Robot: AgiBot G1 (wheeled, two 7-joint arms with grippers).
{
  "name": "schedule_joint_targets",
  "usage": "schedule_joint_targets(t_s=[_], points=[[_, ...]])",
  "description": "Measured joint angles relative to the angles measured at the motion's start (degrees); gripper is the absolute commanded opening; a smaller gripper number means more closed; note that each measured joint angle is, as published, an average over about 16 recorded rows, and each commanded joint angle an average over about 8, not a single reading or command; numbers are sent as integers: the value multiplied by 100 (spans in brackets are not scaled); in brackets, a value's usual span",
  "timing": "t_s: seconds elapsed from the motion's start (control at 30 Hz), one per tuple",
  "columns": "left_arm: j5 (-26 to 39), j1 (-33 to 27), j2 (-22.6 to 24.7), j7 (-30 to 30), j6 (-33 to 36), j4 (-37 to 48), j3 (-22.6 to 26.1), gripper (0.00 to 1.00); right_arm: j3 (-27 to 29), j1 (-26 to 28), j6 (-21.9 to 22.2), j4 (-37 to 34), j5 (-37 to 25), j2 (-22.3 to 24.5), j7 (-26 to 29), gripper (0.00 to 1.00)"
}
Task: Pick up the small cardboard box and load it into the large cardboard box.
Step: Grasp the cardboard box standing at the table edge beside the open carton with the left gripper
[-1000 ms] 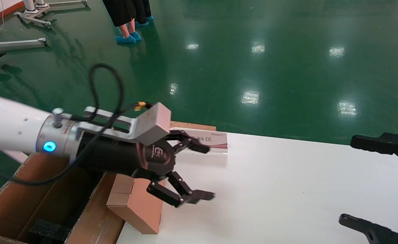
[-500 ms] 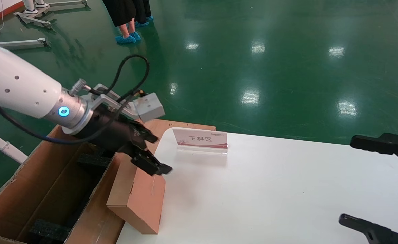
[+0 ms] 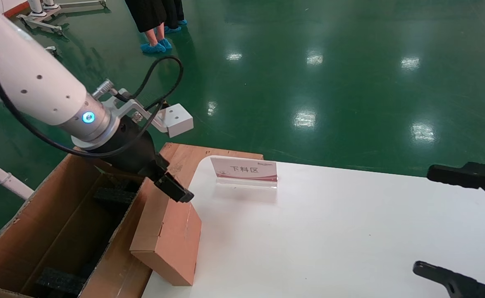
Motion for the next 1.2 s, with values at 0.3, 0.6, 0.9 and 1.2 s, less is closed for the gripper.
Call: schedule_joint_targets(t_s=[0.3, 0.6, 0.9, 1.2], points=[[-283, -665, 204, -767, -31, -9, 1138, 100, -4, 1, 2, 0, 3, 2, -2, 100], [-622, -1036, 282, -1239, -119, -17, 1957, 100, -7, 2, 3, 0, 5, 3, -4, 100], [-785, -1171, 331, -1500, -222, -22, 2421, 100, -11, 2, 5, 0, 8, 5, -5, 100], [-851, -1182, 329, -1630, -332, -24, 2683, 100, -14, 3, 6, 0, 10, 6, -7, 100]])
